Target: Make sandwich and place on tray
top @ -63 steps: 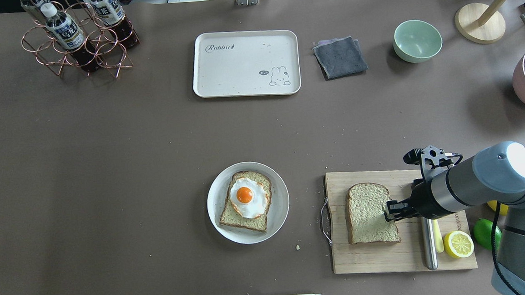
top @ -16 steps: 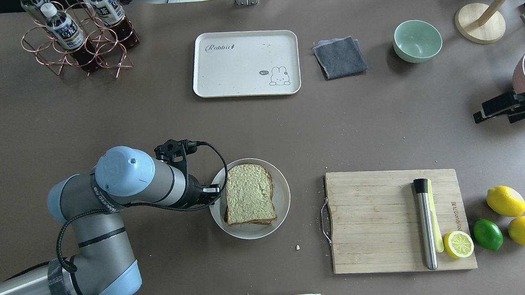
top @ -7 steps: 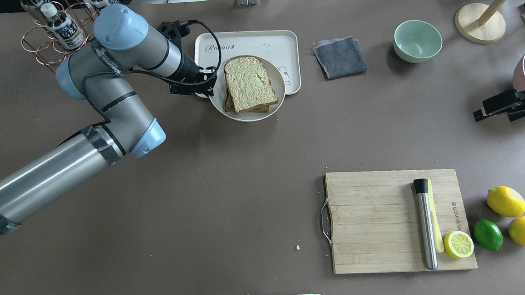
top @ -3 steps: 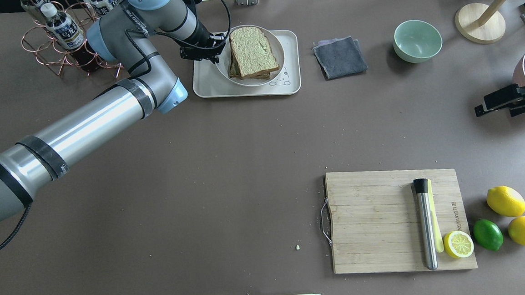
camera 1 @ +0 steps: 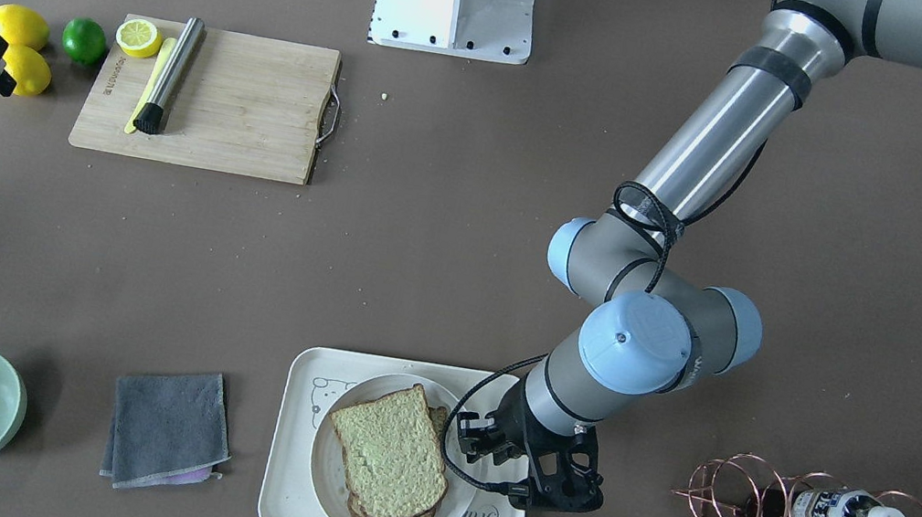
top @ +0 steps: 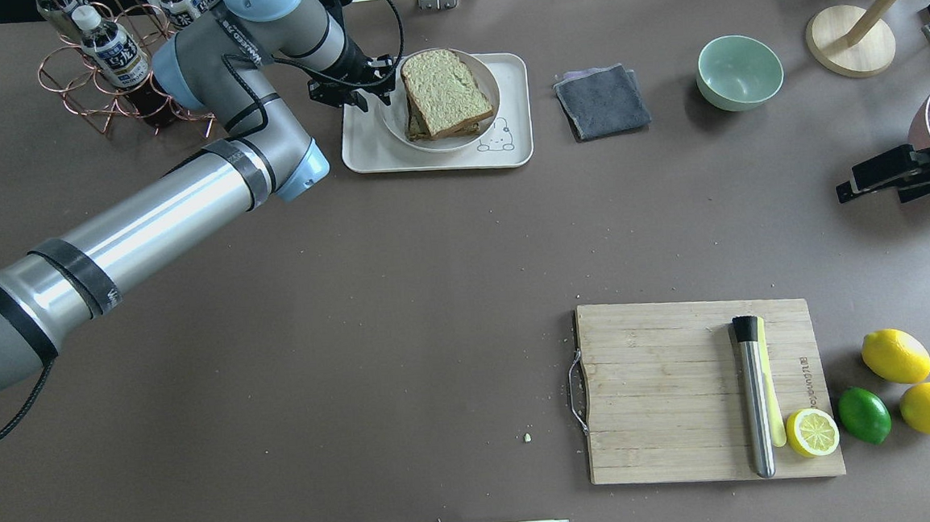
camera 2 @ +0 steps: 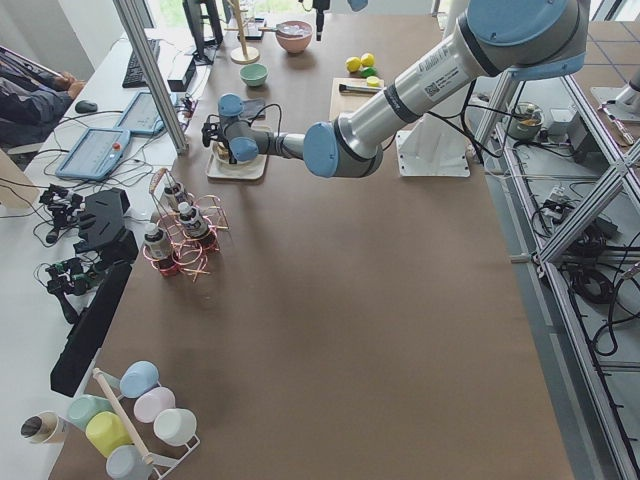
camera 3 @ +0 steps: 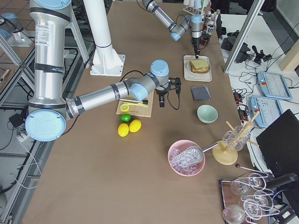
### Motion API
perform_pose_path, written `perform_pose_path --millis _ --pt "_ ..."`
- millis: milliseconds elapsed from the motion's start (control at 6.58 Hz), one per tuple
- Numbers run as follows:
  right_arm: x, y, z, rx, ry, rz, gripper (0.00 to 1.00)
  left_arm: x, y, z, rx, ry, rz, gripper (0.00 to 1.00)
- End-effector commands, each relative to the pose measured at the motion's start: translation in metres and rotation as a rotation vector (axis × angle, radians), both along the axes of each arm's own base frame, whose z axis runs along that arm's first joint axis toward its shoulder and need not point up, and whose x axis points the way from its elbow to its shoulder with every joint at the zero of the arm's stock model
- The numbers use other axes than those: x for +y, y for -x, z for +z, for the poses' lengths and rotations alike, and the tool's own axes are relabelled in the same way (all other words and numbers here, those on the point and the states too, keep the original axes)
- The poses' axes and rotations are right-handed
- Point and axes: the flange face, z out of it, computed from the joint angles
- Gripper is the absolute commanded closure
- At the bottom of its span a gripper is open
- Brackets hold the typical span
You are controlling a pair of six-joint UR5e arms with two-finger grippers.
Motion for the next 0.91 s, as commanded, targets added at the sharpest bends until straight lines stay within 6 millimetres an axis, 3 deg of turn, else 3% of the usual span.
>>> perform_pose_path --millis 0,152,456,608,760 --pt "-0.006 0.003 0.002 -0.005 0.022 0.003 0.0 0.028 0.066 0.029 0.085 -0.009 0.042 0.03" --pt "-0.01 -0.004 0.009 0.005 0.019 0.017 0.0 0.06 0.097 0.035 0.105 -0.027 0.052 0.03" --pt "-0.024 -0.046 0.037 0.045 0.003 0.07 0.0 0.098 0.205 0.056 0.144 -0.014 0.075 0.03" --pt "-0.036 -0.069 0.072 0.089 -0.043 0.039 0.0 0.134 0.247 0.103 0.1 -0.111 0.109 0.03" --pt "-0.04 -0.086 0.094 0.112 -0.059 0.028 0.0 0.153 0.281 0.146 0.053 -0.148 0.118 0.03"
